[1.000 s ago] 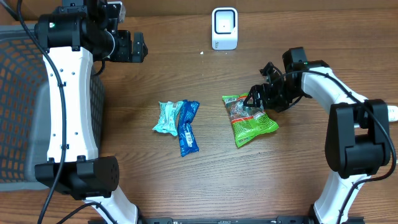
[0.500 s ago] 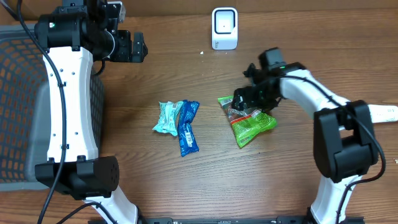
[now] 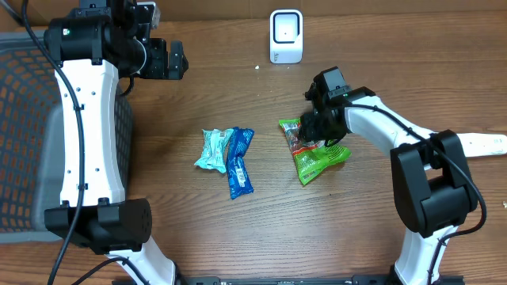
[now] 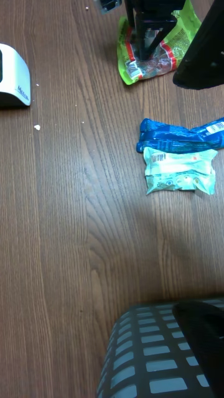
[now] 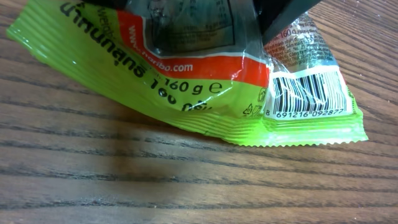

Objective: Scan the item barcode

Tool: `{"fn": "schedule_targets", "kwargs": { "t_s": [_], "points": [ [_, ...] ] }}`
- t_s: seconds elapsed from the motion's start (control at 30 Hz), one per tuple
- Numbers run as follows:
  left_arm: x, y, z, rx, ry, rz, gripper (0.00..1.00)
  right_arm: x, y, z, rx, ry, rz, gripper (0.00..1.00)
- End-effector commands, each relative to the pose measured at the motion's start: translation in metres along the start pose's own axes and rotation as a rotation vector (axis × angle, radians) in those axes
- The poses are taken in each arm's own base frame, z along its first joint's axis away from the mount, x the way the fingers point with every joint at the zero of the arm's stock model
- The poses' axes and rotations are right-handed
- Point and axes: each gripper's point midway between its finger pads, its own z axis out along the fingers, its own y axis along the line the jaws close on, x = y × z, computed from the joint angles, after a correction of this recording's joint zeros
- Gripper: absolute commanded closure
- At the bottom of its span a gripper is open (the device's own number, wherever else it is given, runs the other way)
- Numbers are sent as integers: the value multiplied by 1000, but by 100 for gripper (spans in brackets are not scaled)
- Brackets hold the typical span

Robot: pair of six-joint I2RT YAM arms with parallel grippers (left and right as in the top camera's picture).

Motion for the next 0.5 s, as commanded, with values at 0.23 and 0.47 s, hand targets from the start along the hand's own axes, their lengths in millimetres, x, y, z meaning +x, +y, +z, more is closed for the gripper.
{"fn": "schedule_targets", "kwargs": {
  "t_s": [0.23,0.47],
  "points": [
    [0,0,3,10,4,-6,0,63,-15,29,17,216,54,41],
    [0,0,3,10,4,-6,0,71,-16,28,23,246,60,50]
  ]
}}
